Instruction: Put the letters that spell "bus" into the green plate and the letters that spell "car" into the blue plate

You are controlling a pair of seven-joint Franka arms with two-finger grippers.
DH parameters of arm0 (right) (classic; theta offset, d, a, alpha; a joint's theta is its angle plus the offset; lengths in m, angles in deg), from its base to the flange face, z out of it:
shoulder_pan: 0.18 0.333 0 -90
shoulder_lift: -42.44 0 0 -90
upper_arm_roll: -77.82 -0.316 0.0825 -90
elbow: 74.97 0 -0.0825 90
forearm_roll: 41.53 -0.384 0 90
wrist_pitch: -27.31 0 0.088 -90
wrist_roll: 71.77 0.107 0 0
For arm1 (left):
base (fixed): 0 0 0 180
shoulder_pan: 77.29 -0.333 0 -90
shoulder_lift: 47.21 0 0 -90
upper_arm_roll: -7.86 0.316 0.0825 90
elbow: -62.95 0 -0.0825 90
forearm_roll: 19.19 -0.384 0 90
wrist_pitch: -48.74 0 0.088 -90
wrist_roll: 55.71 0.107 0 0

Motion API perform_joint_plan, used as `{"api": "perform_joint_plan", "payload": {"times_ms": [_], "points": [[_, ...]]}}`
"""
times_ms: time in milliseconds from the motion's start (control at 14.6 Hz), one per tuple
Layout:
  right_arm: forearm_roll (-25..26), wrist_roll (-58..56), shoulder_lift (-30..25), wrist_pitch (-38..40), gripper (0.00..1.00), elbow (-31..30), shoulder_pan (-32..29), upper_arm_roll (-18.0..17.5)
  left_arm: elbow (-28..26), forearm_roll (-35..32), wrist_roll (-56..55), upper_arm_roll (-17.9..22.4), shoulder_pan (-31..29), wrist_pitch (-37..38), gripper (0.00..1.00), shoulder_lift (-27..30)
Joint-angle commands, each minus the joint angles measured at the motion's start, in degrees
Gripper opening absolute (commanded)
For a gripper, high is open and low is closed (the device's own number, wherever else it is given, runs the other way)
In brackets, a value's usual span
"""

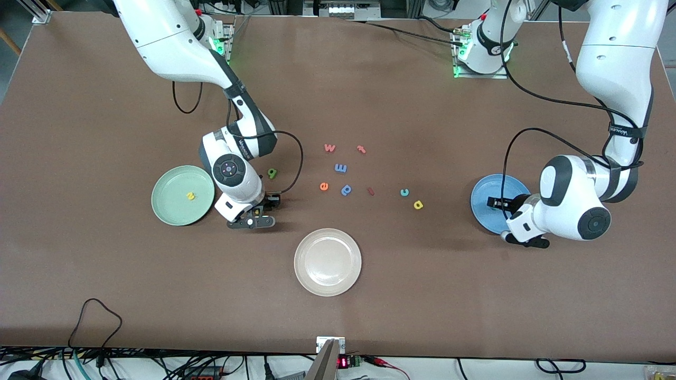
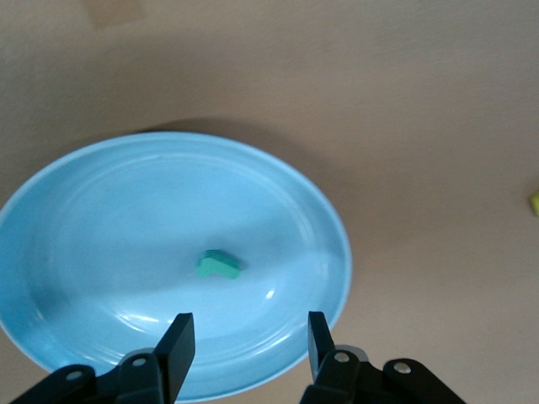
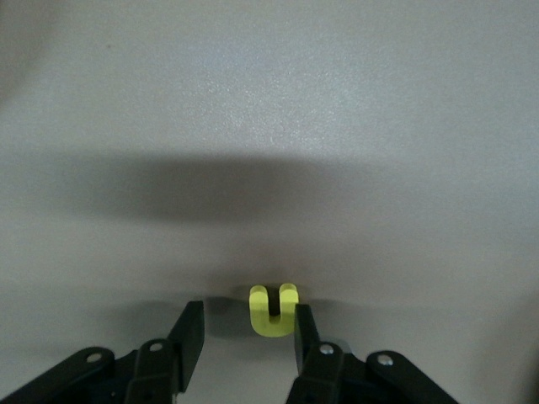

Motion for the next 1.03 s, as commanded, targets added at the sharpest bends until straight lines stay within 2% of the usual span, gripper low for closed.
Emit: {"api": "perform_joint_plan", "payload": {"times_ms": [0,274,685,959], "points": [[-0.24,0.15,1.11,0.27,0.52,1.35,0.23,0.18,0.46,-0.04,-1.69,-1.32,3.84,0.81,0.51,0.84],[-0.24,-0.29,0.58,0.44,0.52,1.61,-0.13,0.27,0.28,1.28,-3.53,-1.32,10.26,-7.18,0.47,-1.79],[0.11,-0.29,0.58,0.44,0.52,1.79,-0.39,0.27,0.11,3.31,-13.19,-1.4,17.9,-12.54,0.47,-3.03],[0.64,-0.21,0.84,0.53,0.52,1.7,-0.83,0.27,-0.6,2.52,-13.21,-1.32,18.97,-16.42,0.47,-4.0]]}}
